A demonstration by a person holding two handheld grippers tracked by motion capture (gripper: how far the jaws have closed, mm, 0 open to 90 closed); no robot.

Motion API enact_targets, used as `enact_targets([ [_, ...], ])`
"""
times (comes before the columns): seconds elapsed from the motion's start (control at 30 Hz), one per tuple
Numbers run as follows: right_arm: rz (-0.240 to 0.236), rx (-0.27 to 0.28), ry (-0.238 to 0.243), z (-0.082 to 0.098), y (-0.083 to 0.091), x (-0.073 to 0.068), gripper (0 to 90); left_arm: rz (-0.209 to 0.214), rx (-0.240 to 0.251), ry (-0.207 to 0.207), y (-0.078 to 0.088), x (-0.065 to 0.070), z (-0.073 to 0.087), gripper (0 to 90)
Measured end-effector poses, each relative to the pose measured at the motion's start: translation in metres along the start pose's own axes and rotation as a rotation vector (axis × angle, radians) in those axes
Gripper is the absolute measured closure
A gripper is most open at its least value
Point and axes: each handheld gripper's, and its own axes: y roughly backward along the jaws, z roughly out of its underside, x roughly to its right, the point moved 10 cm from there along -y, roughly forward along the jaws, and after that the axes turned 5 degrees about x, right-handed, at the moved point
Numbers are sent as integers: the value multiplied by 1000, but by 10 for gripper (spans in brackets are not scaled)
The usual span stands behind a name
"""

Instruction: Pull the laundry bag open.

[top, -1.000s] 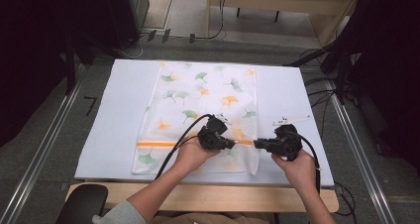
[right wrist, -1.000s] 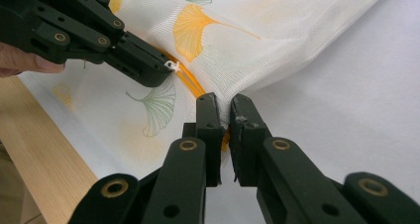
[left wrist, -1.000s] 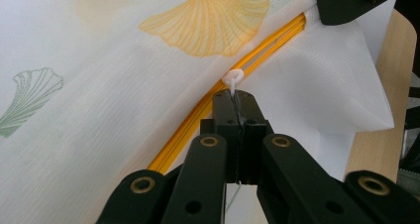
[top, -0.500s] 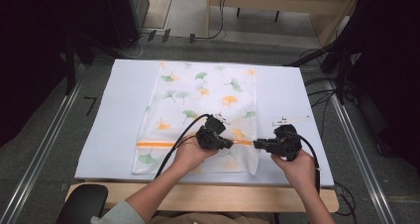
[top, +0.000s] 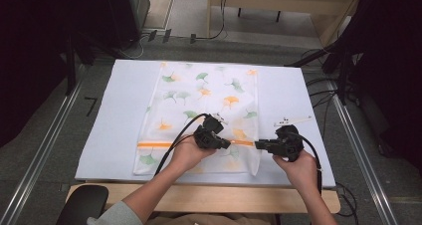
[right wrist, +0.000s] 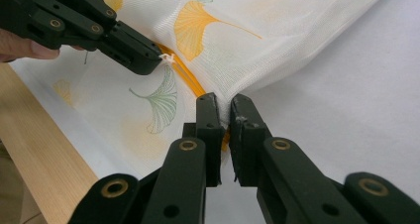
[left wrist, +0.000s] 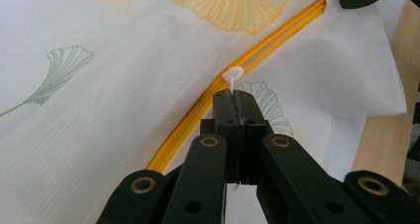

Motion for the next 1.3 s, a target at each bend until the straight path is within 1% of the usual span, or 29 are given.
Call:
enact_targets([
  [0.03,1,0,-1,0,0,0,861,-5,1,5,1,-1,1,900],
  [0.17,0,-1,0,0,0,0,861,-5,-17,-10,4,-3,4,900],
  [0.2,-1,-2,-2,0,0,0,861,12,-11,-2,7,-3,4,900],
  [0.23,-1,0,0,0,0,1,861,19,-6,4,7,-3,4,900],
  [0.27,0,1,-6,0,0,0,861,19,-6,4,7,-3,4,900],
  [0.3,-1,2,-5,0,0,1,860,28,-6,-4,8,-3,5,900],
  [0.33,-2,2,-4,0,0,1,861,33,-4,0,7,-3,5,900],
  [0.37,-3,-1,-2,0,0,1,860,33,-4,0,7,-3,5,900],
  [0.4,-1,-2,0,0,-1,1,860,30,-4,-9,6,-3,6,900],
  [0.47,-3,-3,0,1,-1,1,860,33,-4,-3,6,-3,7,900],
  [0.57,-4,-5,0,1,-1,1,860,31,-9,-10,5,-3,7,900],
  [0.67,-5,-6,2,1,-1,1,860,53,1,15,5,-4,7,900],
  [0.73,-3,-7,5,1,-1,2,860,38,-8,3,6,-6,8,900],
  [0.77,-3,-7,5,1,-1,2,860,38,-8,3,6,-6,8,900],
  [0.8,-2,-8,5,2,-1,2,860,27,-14,-2,6,-8,9,900],
  [0.83,-2,-7,5,2,-1,2,860,30,-17,-4,6,-8,10,900],
  [0.93,-3,-8,5,1,-1,1,860,23,-13,10,7,-10,10,900],
  [1.13,-5,-7,3,1,0,2,860,20,-9,20,9,-14,12,900],
  [1.23,-6,-12,0,2,0,2,860,17,-13,25,9,-15,14,900],
  [1.27,-3,-13,-1,2,0,3,860,15,-17,18,10,-16,15,900],
  [1.3,0,-14,-4,2,0,3,859,11,-20,24,11,-17,15,900],
])
